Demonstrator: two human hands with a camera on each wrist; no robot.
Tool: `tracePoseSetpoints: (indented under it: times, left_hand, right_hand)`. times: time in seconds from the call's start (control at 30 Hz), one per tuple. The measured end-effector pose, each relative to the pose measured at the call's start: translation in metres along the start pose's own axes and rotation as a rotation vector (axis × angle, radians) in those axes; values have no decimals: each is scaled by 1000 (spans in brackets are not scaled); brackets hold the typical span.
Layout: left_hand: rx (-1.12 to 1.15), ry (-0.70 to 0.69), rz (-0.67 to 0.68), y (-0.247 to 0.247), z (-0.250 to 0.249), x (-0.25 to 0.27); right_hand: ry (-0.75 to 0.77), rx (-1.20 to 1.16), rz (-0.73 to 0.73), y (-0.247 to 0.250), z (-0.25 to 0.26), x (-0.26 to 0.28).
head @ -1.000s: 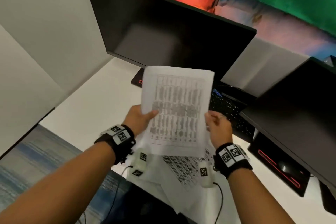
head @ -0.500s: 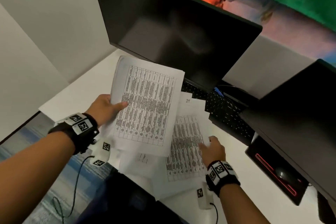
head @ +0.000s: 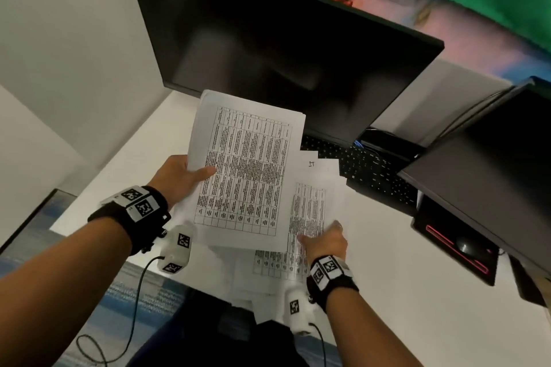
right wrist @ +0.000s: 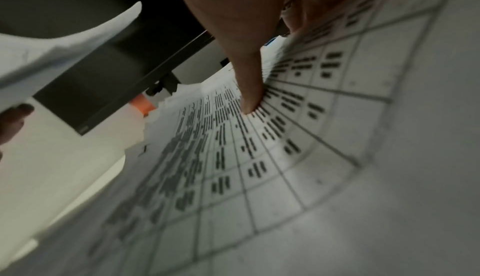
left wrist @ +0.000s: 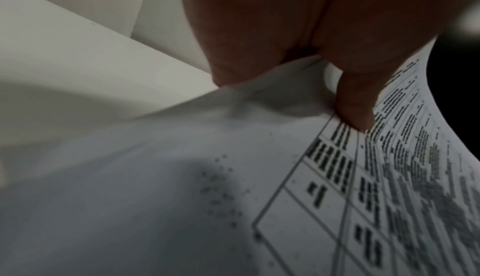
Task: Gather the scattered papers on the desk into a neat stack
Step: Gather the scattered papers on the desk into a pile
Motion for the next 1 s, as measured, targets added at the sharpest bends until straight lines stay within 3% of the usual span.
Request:
tracePoseSetpoints:
  times: [0.1, 0.2, 0.43, 0.53, 0.67, 0.73, 0.8, 0.9, 1.0]
  left_hand:
    - [13, -30, 18, 3, -4, -2]
    - [13, -51, 28, 4, -6, 0]
    - [-329, 26, 133, -30, 30, 4]
    - [-363, 61, 189, -48, 45, 8]
    - [-277, 104, 197, -60, 45, 12]
    - [-110, 214, 168, -60, 47, 14]
    - [30, 286, 140, -65, 48, 12]
    - [-193, 146, 140, -69, 37, 13]
    - [-357, 66, 151, -69, 39, 8]
  right_hand:
    - [-32, -50, 5, 6, 0, 1]
    - [14, -252, -19, 32, -3, 0]
    - [296, -548, -342, 186, 30, 37]
    - [296, -750, -226, 200, 32, 34]
    - [195, -856, 43, 130, 38, 9]
    - [140, -811, 116, 82, 45, 5]
    - [146, -565, 48, 50, 44, 1]
    - [104, -41, -71, 33, 14, -12]
    - [32, 209, -20, 21, -20, -20]
Point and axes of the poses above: each hand's wrist, its own x-axis away from the middle knuckle, its own y-axis out of the back of the hand, z = x × y, the point moved 6 cm from there along -x, towards the middle knuckle, and after that the axes turned 4 degrees about -z, right-handed, at the moved point
